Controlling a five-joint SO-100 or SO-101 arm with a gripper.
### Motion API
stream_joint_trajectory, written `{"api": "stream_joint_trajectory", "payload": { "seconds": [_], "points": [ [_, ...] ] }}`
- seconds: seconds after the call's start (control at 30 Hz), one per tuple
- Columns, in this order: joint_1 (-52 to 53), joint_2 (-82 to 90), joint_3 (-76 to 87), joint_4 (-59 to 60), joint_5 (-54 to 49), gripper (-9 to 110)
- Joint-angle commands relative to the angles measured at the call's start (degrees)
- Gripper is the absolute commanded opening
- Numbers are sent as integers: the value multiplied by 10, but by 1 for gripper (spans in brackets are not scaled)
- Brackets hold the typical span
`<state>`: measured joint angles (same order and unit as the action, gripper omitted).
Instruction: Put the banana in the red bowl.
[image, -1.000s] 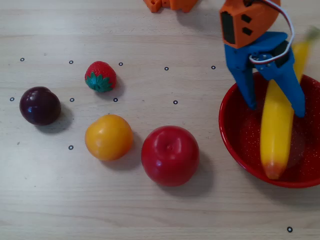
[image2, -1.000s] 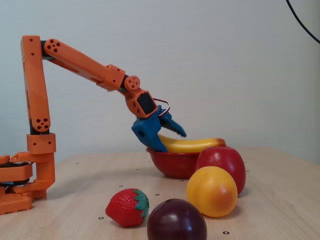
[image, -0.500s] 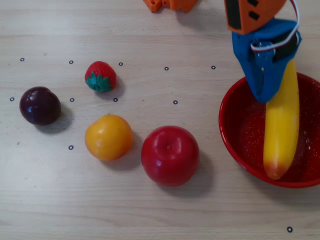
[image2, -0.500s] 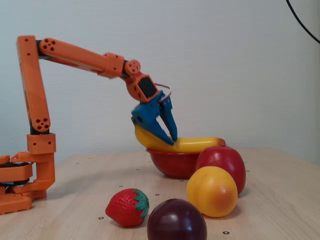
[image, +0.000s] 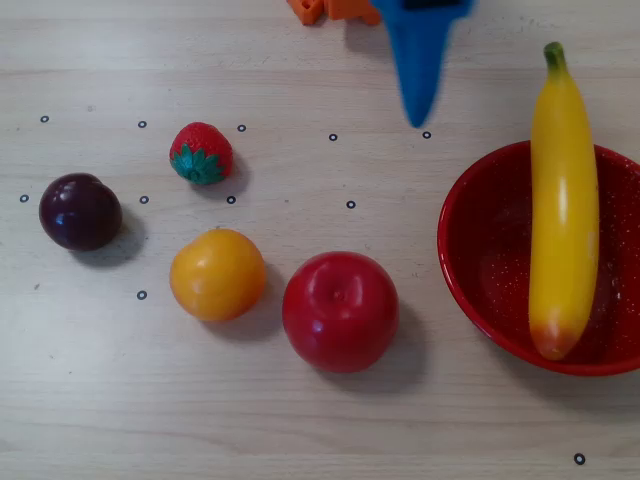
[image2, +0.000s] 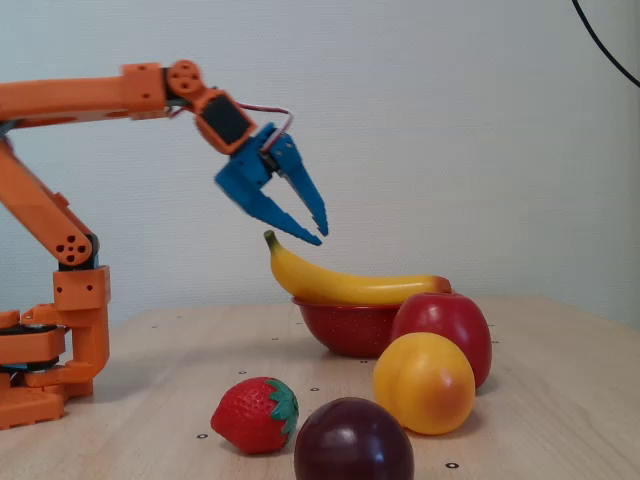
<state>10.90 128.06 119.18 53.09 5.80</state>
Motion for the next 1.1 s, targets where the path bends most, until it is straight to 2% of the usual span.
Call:
{"api": "stream_joint_trajectory", "payload": {
  "seconds": [0.0, 0.27, 0.6, 0.8, 1.07],
  "points": [
    [-11, 66, 4, -4, -1, 0],
    [-63, 264, 226, -84, 11, 0],
    [-117, 503, 481, -115, 41, 0],
    [-117, 567, 555, -127, 40, 0],
    [-112, 570, 595, -154, 29, 0]
  ]
}}
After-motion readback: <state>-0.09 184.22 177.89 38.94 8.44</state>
